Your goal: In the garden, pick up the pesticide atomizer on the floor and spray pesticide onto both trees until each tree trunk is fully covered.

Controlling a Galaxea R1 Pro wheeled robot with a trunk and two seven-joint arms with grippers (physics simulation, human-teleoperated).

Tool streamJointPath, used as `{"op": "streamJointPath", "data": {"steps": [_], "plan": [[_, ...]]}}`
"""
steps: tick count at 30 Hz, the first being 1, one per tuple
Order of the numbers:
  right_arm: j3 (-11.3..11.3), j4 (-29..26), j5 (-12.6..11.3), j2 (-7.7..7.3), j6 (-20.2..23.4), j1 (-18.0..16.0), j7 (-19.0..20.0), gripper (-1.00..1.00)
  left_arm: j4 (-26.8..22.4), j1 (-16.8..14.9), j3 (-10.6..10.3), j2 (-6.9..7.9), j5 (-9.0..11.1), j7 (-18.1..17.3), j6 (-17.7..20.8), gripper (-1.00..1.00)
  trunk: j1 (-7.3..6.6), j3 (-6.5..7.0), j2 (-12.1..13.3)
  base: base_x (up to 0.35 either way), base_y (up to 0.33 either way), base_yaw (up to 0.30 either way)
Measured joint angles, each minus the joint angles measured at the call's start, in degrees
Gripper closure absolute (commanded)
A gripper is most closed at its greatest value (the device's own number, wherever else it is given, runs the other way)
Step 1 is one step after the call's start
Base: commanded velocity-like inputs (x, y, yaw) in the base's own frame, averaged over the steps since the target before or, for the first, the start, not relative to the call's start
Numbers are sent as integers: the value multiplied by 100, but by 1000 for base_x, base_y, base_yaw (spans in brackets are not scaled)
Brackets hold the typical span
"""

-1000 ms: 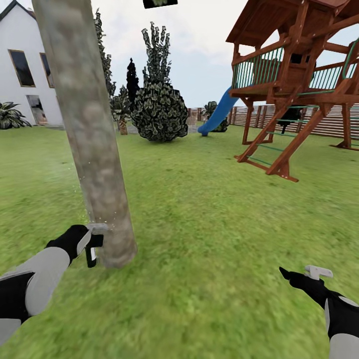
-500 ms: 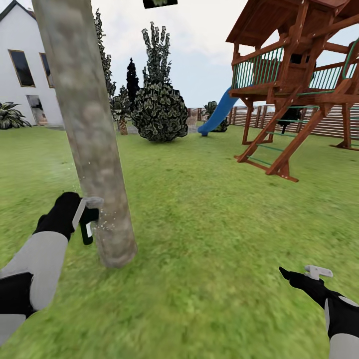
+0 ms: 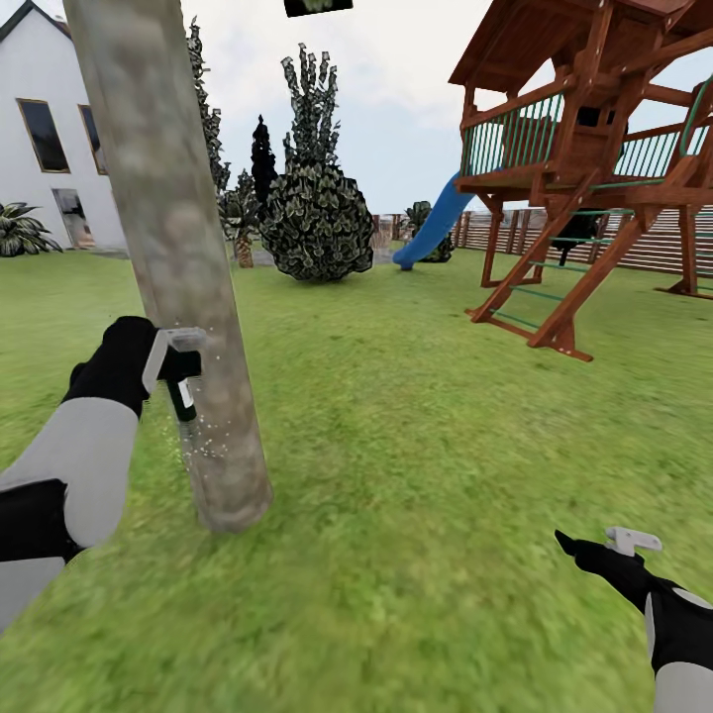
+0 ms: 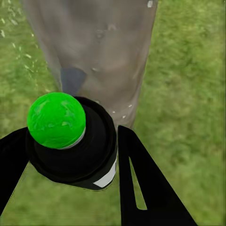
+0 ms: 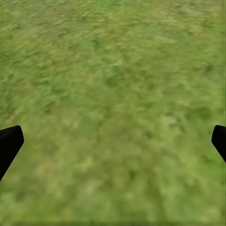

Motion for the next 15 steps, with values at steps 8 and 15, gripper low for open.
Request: {"op": "streamJointPath", "data": {"steps": [8, 15], "plan": [[0, 0, 1, 2, 0, 1, -2, -100, 11, -360, -10, 124, -2, 1, 17, 100, 0, 0, 0, 0, 0, 0], [0, 0, 1, 3, 0, 0, -1, -100, 486, -370, -11, 464, -32, 0, 14, 100, 1, -1, 1, 0, 0, 0]]}}
